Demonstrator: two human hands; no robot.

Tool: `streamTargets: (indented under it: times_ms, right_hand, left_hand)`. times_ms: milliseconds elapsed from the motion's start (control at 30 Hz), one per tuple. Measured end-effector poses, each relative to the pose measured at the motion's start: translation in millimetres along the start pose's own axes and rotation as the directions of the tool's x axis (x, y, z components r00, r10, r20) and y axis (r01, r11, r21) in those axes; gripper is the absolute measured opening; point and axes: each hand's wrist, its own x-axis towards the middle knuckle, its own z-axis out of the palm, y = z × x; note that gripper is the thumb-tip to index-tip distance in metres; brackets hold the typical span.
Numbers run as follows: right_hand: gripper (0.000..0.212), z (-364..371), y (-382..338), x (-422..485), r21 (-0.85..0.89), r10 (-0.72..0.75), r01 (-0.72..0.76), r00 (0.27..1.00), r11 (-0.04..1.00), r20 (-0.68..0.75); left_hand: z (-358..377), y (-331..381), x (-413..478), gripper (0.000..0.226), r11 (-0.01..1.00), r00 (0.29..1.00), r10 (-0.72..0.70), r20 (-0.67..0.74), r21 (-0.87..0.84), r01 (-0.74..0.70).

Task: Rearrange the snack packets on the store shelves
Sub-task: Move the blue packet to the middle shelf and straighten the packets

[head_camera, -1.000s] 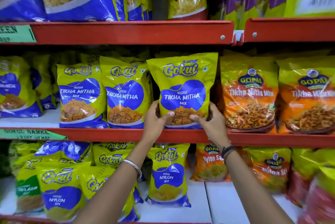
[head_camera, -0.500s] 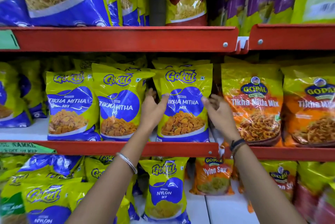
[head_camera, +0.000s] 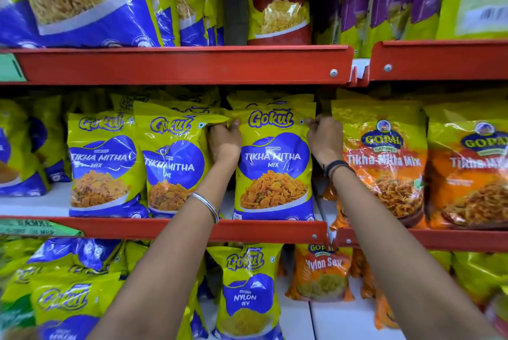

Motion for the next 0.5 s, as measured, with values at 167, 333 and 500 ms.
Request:
streamTargets:
  times_ms: [167, 333, 500]
  right_hand:
    - [0.027, 1, 0, 0, -0.020, -0.017, 0.017, 1.000, 1.000, 0.019]
    - [0.042, -2, 16, -51, 0.152, -0.158, 0.171, 0.983, 0.973, -0.093]
    - [0.058, 27, 40, -108, 0.024, -0.472, 0.471, 0.881, 0.882, 0.042]
  left_hand:
    - [1, 3, -5, 0.035, 0.997, 1.000, 0.021, -0.020, 0.073, -0.019]
    - [-2, -16, -63, 0.047, 0.927, 0.932, 0.361, 0.041, 0.095, -0.364]
    - [11, -67, -107, 0.056, 0.550, 0.702, 0.653, 0.285, 0.459, -0.698]
